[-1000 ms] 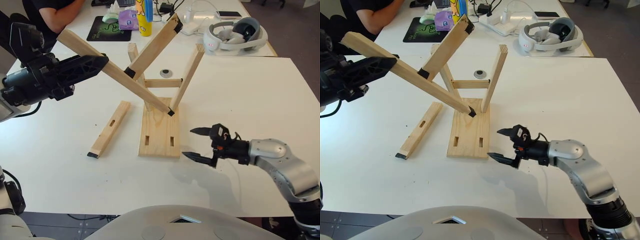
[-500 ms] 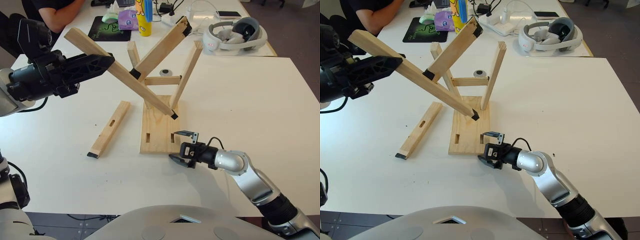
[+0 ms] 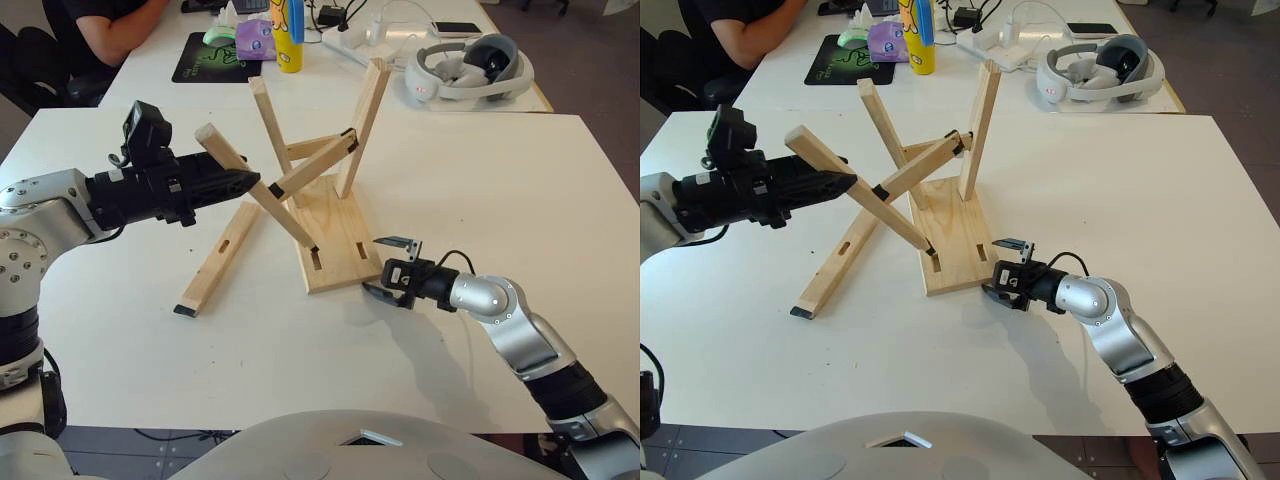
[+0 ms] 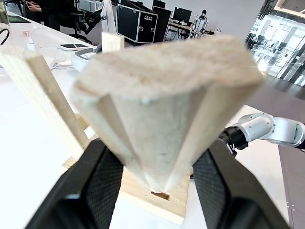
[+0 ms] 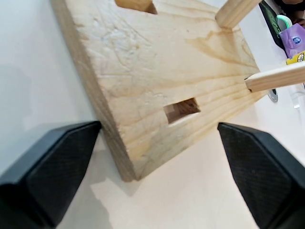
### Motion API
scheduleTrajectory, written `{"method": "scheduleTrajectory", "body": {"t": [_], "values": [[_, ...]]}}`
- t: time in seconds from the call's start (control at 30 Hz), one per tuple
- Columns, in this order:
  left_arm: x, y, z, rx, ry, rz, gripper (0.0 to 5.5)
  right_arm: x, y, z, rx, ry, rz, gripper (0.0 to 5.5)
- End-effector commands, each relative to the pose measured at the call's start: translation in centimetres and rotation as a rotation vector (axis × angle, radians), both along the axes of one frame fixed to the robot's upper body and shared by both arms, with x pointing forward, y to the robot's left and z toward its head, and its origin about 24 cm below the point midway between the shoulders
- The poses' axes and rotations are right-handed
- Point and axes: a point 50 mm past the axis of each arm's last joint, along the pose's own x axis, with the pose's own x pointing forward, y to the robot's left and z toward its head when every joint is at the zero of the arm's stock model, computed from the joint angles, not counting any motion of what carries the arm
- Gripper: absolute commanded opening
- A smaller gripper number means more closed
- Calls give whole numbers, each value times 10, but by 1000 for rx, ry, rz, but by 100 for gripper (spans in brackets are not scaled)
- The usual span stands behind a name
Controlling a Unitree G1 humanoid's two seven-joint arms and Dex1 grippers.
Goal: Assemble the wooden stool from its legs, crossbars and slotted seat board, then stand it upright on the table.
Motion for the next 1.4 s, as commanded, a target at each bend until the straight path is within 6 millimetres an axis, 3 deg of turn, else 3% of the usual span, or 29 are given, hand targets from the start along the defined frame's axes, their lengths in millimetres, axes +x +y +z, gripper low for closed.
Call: {"method": "scheduleTrajectory", "body": {"t": [0.03,0.4,0.97,1.4], "values": [[-3,-4,-7,8,-53,-3,209,3,-4,-6,-16,29,-27,457],[-1,-15,-7,2,-97,-61,209,3,-2,-11,-3,67,-32,457],[3,-13,-14,103,-70,-114,209,1,3,-11,6,85,-18,457],[11,-17,-3,182,-94,-193,209,-4,6,-14,3,102,-15,457]]}}
